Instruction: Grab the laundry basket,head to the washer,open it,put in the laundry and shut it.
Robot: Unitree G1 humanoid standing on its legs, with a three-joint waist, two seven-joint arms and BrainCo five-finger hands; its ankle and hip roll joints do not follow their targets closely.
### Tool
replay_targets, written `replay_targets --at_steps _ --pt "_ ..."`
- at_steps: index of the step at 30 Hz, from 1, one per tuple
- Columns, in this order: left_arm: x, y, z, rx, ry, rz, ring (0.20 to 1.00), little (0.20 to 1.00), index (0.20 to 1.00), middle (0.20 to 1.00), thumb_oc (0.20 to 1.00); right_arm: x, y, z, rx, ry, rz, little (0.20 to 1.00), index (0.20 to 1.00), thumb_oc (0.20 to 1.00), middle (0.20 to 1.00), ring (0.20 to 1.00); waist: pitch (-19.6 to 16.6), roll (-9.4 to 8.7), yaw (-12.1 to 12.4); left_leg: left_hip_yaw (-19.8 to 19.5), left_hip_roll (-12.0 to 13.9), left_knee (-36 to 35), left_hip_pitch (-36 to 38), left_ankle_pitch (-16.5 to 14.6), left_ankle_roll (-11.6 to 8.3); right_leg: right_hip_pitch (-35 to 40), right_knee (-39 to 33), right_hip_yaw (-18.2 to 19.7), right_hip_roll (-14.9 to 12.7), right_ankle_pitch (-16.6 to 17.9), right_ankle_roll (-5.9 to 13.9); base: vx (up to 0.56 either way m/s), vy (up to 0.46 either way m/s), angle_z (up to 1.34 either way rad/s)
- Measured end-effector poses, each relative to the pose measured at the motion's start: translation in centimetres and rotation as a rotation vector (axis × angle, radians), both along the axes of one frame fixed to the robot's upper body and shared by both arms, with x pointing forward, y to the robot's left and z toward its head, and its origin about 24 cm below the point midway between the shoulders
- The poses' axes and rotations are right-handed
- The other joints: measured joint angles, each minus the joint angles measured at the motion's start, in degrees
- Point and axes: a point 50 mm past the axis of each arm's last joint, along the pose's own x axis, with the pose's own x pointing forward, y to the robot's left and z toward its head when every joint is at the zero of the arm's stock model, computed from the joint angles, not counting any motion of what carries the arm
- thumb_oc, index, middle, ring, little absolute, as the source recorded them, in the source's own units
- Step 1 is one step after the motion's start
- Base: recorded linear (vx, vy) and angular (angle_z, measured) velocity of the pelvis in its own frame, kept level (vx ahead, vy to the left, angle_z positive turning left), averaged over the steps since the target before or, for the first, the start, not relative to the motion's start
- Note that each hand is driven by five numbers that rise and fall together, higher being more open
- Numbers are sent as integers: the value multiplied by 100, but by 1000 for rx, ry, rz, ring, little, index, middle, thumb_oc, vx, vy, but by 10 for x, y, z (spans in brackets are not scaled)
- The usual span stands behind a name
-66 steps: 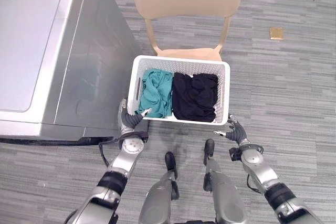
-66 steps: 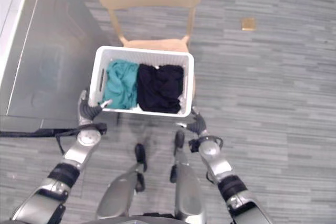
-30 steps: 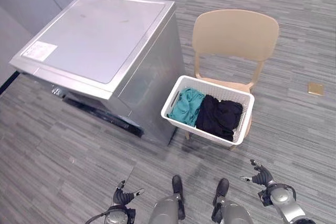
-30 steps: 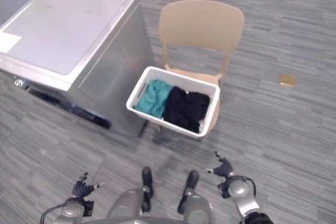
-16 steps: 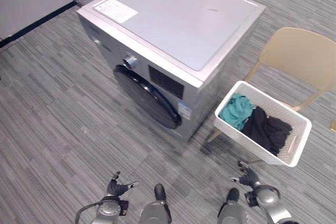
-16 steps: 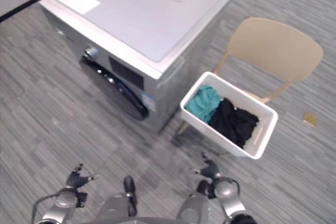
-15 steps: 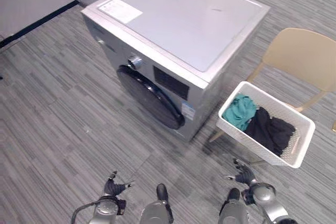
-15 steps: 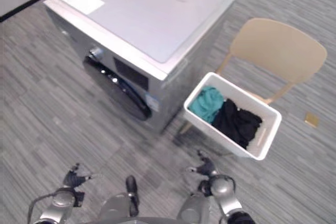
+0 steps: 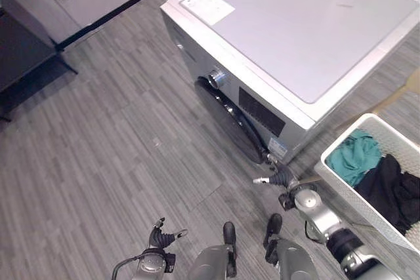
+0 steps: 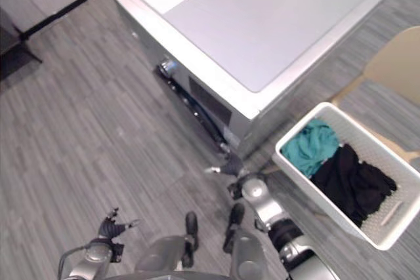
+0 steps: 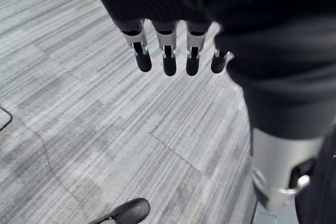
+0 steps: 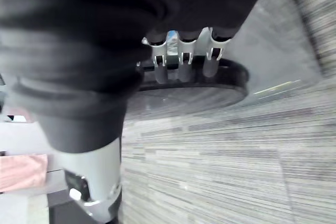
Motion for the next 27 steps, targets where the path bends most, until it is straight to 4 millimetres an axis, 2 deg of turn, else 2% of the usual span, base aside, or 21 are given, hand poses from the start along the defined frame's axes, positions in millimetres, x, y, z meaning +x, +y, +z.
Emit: replay_targets --at_steps 3,6,9,11,12,14,16,17,20,21,23,25,27 --pt "-1 0 0 1 2 1 1000 1000 1000 1000 1000 18 -6 37 -16 -156 -20 1000 1000 1000 1000 1000 71 125 70 -157 -10 220 -168 5 -13 1 -36 -85 -28 -13 -17 -33 71 18" --pt "6 -2 2 -3 -16 -5 1000 1000 1000 1000 1000 21 -10 47 -23 -202 -41 1000 1000 1000 1000 1000 195 1 94 -119 -48 533 -490 30 -99 1 -118 -95 -196 -57 -222 31 130 18" --pt "5 -1 1 -21 -13 21 1000 1000 1000 1000 1000 21 -16 47 -17 -211 -92 1000 1000 1000 1000 1000 324 -111 69 -175 127 276 -575 -33 -122 -25 -215 -58 -253 -73 -163 64 234 -4" --pt "4 -3 1 -25 -12 17 1000 1000 1000 1000 1000 21 -19 46 -18 -211 -107 1000 1000 1000 1000 1000 341 -20 -2 -201 259 0 -609 37 -89 -53 -270 -61 -204 36 -15 2 216 -10" --pt "5 -4 1 -26 -13 14 1000 1000 1000 1000 1000 21 -21 47 -19 -217 -117 1000 1000 1000 1000 1000 365 82 -51 -265 300 -112 -585 192 -99 -139 -191 -57 -171 91 68 -5 277 -22" --pt "20 -7 7 -22 -52 -18 1000 1000 1000 1000 1000 24 -24 49 -14 -223 -148 1000 1000 1000 1000 1000 416 7 -78 -229 64 -200 -781 395 15 -490 -37 248 -394 183 210 -8 216 -12" --pt "31 -10 13 -22 -86 -41 1000 1000 1000 1000 1000 32 -27 52 -31 -232 -190 1000 1000 1000 1000 1000 474 4 -51 -98 -67 -196 -842 422 61 -617 -14 404 -515 261 328 -15 116 -3" --pt "36 -6 17 -10 -114 -50 1000 1000 1000 1000 1000 40 -43 58 -45 -246 -271 1000 1000 1000 1000 1000 502 -12 -28 -85 -207 -193 -887 423 65 -620 -135 485 -641 358 419 -7 100 -6" --pt "45 7 26 31 -149 -56 1000 1000 1000 1000 1000 51 -49 66 -77 -249 -280 1000 1000 1000 1000 1000 528 1 36 -63 -259 -193 -1002 430 74 -665 -313 533 -661 404 497 8 55 -3" --pt "48 15 30 55 -166 -55 1000 1000 1000 1000 1000 61 -46 76 -81 -265 -279 1000 1000 1000 1000 1000 598 8 164 -54 -266 -197 -1064 456 113 -662 -485 529 -637 535 560 26 30 -4" --pt "51 17 32 61 -174 -48 1000 1000 1000 1000 1000 71 -38 94 -73 -311 -262 1000 1000 1000 1000 1000 747 58 248 -62 -257 -215 -1066 481 142 -581 -650 514 -596 721 558 14 -7 2" --pt "44 18 27 63 -144 -35 1000 1000 1000 1000 1000 71 -18 93 -83 -304 -170 1000 1000 1000 1000 1000 786 24 325 -112 -221 -275 -1056 500 124 -523 -781 477 -521 790 554 42 -23 5" --pt "34 18 17 59 -89 -5 1000 1000 1000 1000 1000 63 21 81 -64 -266 -57 1000 1000 1000 1000 1000 841 -72 385 -152 -126 -286 -1026 523 113 -398 -946 385 -412 863 489 46 -26 6"
